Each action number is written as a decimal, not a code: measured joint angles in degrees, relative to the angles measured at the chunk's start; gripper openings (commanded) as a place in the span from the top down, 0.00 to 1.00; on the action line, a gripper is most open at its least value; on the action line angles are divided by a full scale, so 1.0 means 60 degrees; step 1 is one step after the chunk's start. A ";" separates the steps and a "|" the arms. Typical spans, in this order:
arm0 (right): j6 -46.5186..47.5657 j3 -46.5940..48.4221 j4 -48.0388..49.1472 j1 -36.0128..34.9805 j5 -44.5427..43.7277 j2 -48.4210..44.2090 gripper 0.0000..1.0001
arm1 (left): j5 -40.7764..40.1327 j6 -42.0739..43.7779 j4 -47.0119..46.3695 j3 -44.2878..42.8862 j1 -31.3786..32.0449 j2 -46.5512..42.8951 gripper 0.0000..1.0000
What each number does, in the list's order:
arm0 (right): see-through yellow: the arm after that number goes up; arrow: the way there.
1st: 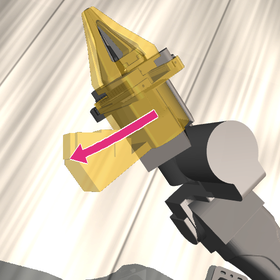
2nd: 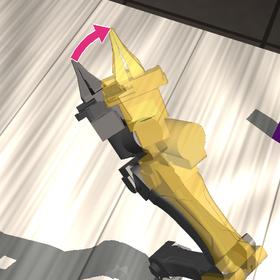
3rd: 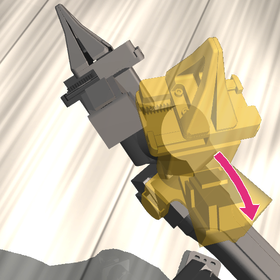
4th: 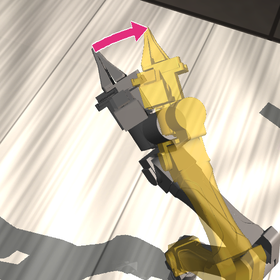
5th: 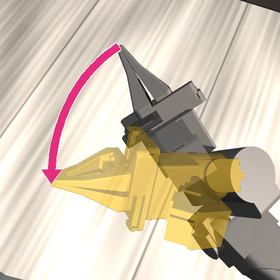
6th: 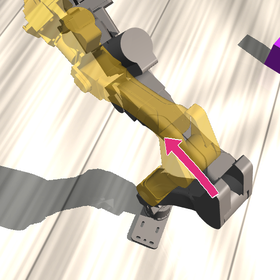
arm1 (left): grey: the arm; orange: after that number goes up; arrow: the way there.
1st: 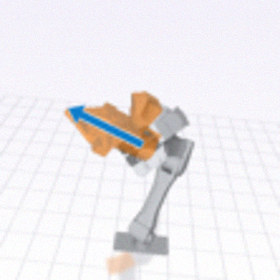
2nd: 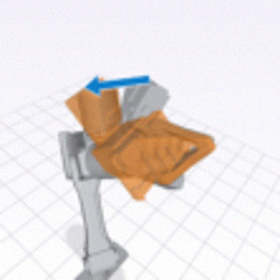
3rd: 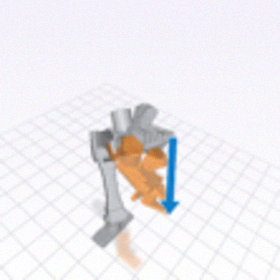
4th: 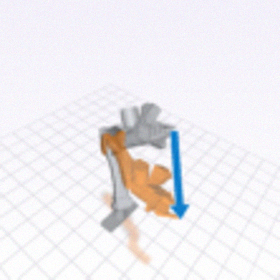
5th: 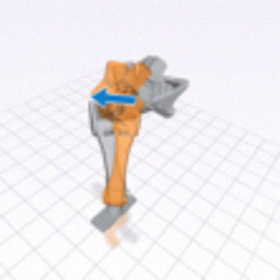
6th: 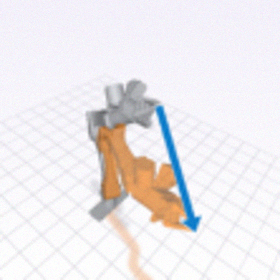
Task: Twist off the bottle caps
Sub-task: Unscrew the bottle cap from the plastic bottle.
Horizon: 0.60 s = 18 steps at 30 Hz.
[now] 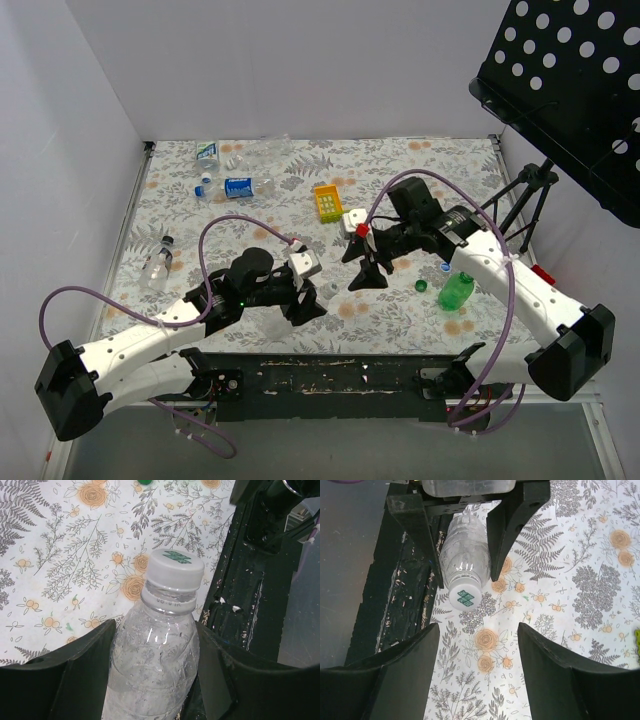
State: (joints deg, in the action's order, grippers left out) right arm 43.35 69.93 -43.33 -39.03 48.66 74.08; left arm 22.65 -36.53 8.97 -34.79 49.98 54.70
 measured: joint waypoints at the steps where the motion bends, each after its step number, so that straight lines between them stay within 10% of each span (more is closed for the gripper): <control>1: -0.0069 -0.0011 -0.0015 0.0062 0.0000 -0.0076 0.28 | -0.0040 -0.0022 -0.0004 0.0011 0.0000 0.0000 1.00; 18: -0.4637 -0.0900 0.1475 0.0448 0.0004 -0.0160 0.28 | -0.0433 -0.0095 0.0000 0.0040 0.0000 0.0372 1.00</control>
State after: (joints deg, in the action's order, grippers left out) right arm 15.53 64.53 -34.48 -36.34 48.69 73.12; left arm 20.05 -37.10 8.97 -34.54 49.98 56.93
